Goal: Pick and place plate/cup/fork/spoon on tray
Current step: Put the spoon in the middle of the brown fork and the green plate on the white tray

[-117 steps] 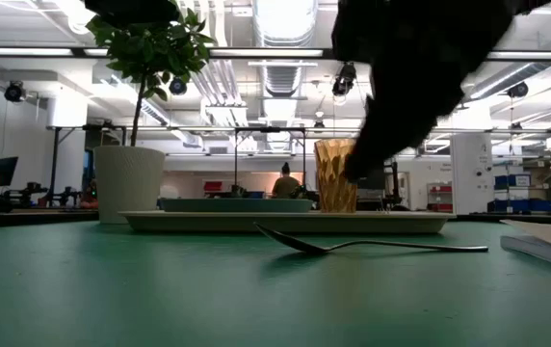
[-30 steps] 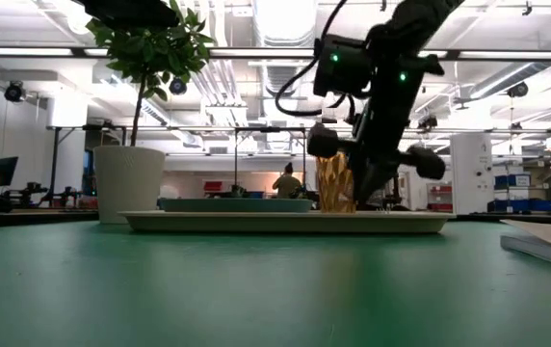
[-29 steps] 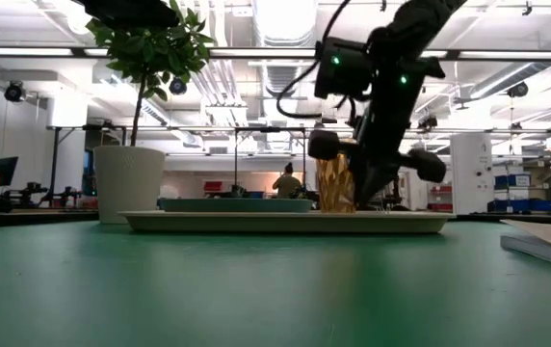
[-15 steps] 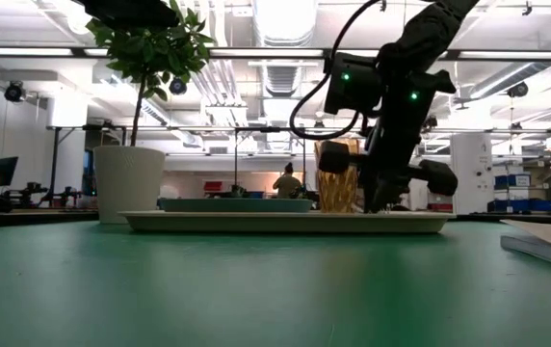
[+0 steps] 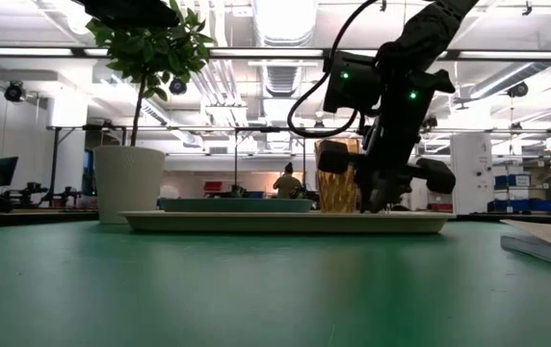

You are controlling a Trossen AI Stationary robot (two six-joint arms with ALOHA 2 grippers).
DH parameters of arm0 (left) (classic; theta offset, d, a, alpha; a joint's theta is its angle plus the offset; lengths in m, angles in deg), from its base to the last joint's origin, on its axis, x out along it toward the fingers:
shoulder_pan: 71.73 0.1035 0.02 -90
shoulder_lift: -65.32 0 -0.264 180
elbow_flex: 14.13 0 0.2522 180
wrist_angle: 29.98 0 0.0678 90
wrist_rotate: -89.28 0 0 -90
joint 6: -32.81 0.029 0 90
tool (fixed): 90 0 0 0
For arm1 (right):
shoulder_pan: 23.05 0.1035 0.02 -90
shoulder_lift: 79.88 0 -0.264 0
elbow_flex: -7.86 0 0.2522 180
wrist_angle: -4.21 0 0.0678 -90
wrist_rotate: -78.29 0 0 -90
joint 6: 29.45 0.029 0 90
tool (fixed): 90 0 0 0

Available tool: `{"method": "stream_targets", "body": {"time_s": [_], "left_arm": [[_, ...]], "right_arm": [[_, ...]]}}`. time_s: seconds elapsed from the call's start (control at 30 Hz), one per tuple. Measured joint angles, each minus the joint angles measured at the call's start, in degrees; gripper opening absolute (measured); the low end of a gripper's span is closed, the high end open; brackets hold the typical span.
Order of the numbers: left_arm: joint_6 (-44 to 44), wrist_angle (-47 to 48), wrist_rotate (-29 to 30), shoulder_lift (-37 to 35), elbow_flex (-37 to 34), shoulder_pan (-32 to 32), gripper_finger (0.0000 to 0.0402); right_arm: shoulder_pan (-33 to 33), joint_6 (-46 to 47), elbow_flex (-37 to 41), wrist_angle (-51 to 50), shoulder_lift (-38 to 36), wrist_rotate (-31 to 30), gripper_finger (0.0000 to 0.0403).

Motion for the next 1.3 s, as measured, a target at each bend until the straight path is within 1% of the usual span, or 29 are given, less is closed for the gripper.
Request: {"method": "stream_targets", "body": {"time_s": [0.17, 0.27, 0.37, 0.47, 0.53, 0.63, 0.77, 0.8, 0.97, 1.07, 1.3], "left_arm": [[0.00, 0.00, -0.02, 0.00, 0.01, 0.00, 0.0096], [0.00, 0.00, -0.02, 0.00, 0.00, 0.00, 0.0096], [0.00, 0.00, -0.02, 0.00, 0.00, 0.00, 0.0096], [0.02, 0.00, -0.02, 0.00, 0.00, 0.00, 0.0096], [0.02, -0.02, 0.00, 0.00, 0.00, 0.00, 0.0096], [0.00, -0.02, 0.00, 0.00, 0.00, 0.00, 0.0096], [0.00, -0.02, -0.01, 0.00, 0.00, 0.00, 0.0096], [0.00, -0.01, -0.02, 0.00, 0.00, 0.00, 0.0096], [0.01, -0.02, 0.00, 0.00, 0.00, 0.00, 0.0096], [0.02, -0.02, -0.01, 0.00, 0.00, 0.00, 0.0096], [0.03, -0.28, 0.00, 0.02, 0.00, 0.00, 0.0096]], "right_arm": [[0.00, -0.05, 0.00, -0.04, 0.00, 0.03, 0.0095], [0.00, -2.57, 0.02, -0.09, -0.45, 0.20, 0.0111], [0.02, -6.47, 0.01, -0.29, -1.88, 0.70, 0.0122], [0.00, -8.35, 0.00, -0.66, -3.55, 1.96, 0.0123], [0.00, -10.07, 0.00, -0.70, -4.87, 2.15, 0.0114], [-0.48, -14.52, 0.00, -0.72, -6.36, 2.17, 0.0083], [-1.80, -24.16, -0.02, -0.89, -6.84, 2.21, 0.0026], [-2.16, -27.39, -0.02, -0.87, -6.75, 2.27, 0.0017], [-4.73, -41.05, 1.10, -0.09, -5.05, 5.98, 0.0009], [-6.23, -47.79, 2.34, 0.74, -4.14, 6.31, 0.0008], [-8.24, -54.95, 3.67, 6.91, -4.05, 6.10, 0.0008]]}}
